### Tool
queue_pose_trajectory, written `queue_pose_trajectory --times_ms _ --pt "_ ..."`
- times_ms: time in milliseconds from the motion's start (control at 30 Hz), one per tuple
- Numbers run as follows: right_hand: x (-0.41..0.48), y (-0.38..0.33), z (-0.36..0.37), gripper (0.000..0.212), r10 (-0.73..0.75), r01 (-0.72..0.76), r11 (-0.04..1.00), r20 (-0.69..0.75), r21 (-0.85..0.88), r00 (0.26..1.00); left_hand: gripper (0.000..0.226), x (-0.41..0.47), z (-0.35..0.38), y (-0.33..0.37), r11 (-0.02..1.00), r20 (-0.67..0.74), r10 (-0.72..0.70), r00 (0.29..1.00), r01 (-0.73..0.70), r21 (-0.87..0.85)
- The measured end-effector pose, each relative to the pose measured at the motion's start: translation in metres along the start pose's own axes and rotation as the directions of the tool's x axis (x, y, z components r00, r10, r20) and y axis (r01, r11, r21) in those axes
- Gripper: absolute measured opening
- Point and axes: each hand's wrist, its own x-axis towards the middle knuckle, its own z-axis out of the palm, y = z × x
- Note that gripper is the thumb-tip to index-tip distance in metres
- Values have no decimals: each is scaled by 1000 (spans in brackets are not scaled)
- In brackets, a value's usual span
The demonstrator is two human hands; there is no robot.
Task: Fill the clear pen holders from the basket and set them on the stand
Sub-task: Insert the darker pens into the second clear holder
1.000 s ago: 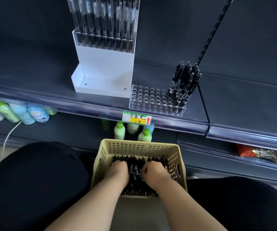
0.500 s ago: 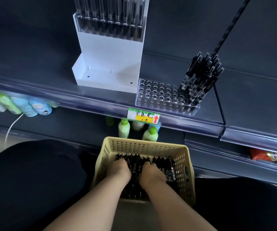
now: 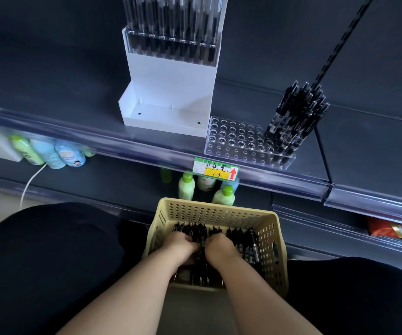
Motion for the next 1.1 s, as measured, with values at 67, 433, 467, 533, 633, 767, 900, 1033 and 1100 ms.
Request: queue_pose_trajectory --times_ms 67,433,467,533,633,767,900,1033,1100 --pt "-1 -2 1 34 -3 3 997 0 82 1000 23 -3 -1 0 998 17 -9 1000 10 -59" --pt "-15 7 -11 22 -41 29 934 28 355 999 9 -20 -10 1 985 32 84 996 -78 -156" --pt "-16 8 -11 21 -63 54 934 13 353 998 6 -23 -10 3 980 14 93 996 -89 -178" --pt "-18 10 -13 25 -106 108 929 -27 355 994 24 -27 -10 5 970 -16 107 994 -108 -219" --pt "-22 13 -15 14 -145 177 924 -116 340 983 32 -33 -10 8 963 -92 148 985 -165 -212" --pt "-32 16 -22 30 -202 234 933 -141 274 969 34 -40 -12 11 955 -156 194 968 -223 -197" --pt "-44 20 -34 36 -282 313 937 -194 155 940 36 -50 -16 18 939 -181 262 948 -294 -179" --pt "-54 20 -48 30 -353 397 910 -278 119 893 30 -64 -17 34 897 -159 380 911 -405 -177" --pt "-61 17 -56 28 -381 439 891 -329 119 864 28 -71 -15 45 866 -158 445 881 -469 -176"
